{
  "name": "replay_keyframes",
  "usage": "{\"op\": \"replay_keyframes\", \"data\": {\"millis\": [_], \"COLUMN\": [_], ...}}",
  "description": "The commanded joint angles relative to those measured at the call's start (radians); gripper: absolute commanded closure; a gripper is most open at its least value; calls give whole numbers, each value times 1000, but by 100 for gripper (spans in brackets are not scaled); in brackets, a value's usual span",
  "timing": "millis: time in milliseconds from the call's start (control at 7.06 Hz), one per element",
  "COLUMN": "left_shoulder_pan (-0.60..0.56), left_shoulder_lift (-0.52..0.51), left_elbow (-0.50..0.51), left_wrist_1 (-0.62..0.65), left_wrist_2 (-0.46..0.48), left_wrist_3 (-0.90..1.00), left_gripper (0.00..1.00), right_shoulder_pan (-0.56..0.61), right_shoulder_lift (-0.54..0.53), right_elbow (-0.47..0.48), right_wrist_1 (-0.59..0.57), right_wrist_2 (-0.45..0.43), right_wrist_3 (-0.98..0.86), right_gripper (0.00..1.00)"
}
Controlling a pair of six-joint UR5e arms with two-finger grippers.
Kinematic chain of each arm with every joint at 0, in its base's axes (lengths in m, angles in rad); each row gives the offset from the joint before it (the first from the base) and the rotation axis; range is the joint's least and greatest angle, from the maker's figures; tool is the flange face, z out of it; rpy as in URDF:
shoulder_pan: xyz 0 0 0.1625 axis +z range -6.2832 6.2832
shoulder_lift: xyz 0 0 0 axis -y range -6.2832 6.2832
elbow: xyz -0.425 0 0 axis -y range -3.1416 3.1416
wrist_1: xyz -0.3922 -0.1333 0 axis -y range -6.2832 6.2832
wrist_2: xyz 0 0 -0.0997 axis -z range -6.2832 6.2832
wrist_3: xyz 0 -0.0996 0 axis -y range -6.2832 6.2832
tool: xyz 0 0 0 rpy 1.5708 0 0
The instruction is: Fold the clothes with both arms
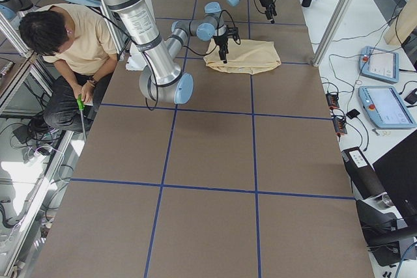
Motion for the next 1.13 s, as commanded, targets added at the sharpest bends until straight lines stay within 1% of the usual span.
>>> {"op": "replay_keyframes", "data": {"millis": [0, 142, 425, 708, 850, 991], "left_shoulder_pan": [0, 0, 1, 1, 1, 1], "left_shoulder_lift": [0, -1, 0, -1, -1, -1], "left_elbow": [0, 0, 0, 0, 0, 0], "left_wrist_1": [-1, -1, 1, 1, 1, -1], "left_wrist_2": [0, 0, 0, 0, 0, 0], "left_wrist_3": [0, 0, 0, 0, 0, -2], "left_gripper": [0, 0, 0, 0, 0, 0], "right_shoulder_pan": [-31, -31, -31, -31, -30, -30], "right_shoulder_lift": [-26, -26, -25, -29, -53, -139], "right_elbow": [3, 6, 26, 32, 58, 142], "right_wrist_1": [-1, -1, -1, -3, -3, -1], "right_wrist_2": [-12, -11, -11, -12, -9, -8], "right_wrist_3": [0, 0, 0, 0, 0, -1], "right_gripper": [66, 84, 100, 100, 100, 100]}}
